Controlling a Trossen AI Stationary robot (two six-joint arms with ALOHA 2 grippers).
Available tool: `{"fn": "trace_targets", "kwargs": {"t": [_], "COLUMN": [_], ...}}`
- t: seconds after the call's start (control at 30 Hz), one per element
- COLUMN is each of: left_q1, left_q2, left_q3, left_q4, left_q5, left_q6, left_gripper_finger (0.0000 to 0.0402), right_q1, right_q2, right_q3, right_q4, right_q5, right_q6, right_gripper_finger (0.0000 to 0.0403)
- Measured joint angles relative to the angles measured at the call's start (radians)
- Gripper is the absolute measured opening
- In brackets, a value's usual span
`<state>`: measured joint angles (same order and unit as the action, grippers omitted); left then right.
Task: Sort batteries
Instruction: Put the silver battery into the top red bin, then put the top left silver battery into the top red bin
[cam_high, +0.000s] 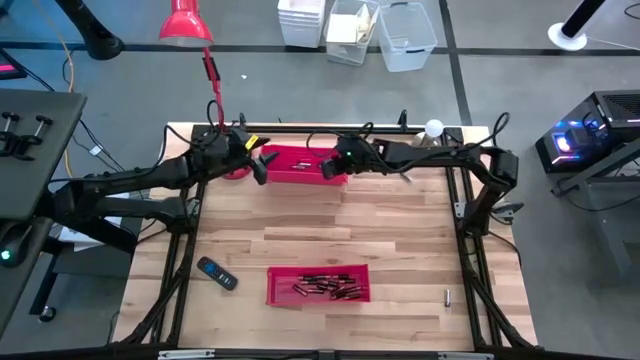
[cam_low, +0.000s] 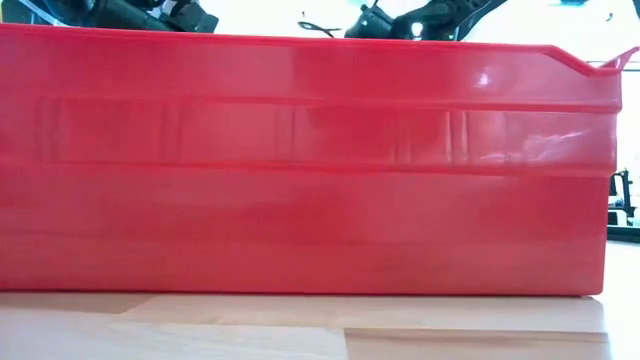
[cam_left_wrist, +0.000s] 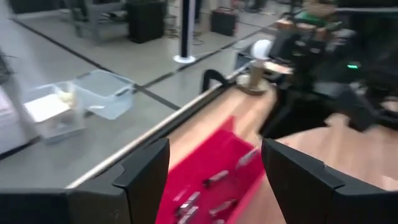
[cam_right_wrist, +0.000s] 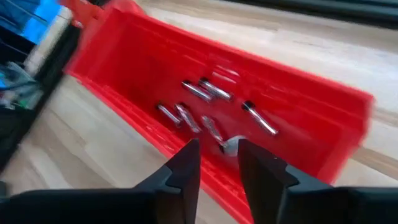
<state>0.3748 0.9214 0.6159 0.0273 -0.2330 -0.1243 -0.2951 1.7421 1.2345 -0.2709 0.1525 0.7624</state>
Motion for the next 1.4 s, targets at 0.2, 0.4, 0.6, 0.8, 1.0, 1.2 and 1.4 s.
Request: {"fn": "trace_targets", "kwargs": {"t": [0.2,0.4,0.6,0.8,1.0,1.2,1.4], "left_q1": [0.013,0.082,0.138,0.156,0.156,0.156,0.154], "left_q2": [0.000,0.000,0.000,0.000,0.000,0.000,0.000], "left_q3": [0.000,0.000,0.000,0.000,0.000,0.001,0.001], "left_q4": [0.001,0.001,0.001,0.001,0.001,0.001,0.000], "left_q5": [0.148,0.324,0.390,0.385,0.370,0.330,0.210], "left_q6": [0.003,-0.064,-0.108,-0.108,-0.122,-0.162,-0.225], "left_gripper_finger": [0.0248,0.0248,0.0248,0.0248,0.0248,0.0248,0.0248], "right_q1": [-0.002,-0.037,-0.154,-0.303,-0.417,-0.494,-0.509], "right_q2": [-0.001,-0.079,-0.121,-0.121,-0.120,-0.120,-0.120], "right_q3": [0.067,0.147,0.045,-0.139,-0.246,-0.311,-0.334], "right_q4": [-0.095,-0.535,-0.806,-0.740,-0.612,-0.587,-0.548], "right_q5": [0.005,0.110,0.062,-0.022,-0.080,-0.101,-0.153], "right_q6": [-0.043,0.019,0.044,0.016,-0.136,-0.295,-0.465], "right_gripper_finger": [0.0133,0.0139,0.0140,0.0140,0.0140,0.0140,0.0140]}}
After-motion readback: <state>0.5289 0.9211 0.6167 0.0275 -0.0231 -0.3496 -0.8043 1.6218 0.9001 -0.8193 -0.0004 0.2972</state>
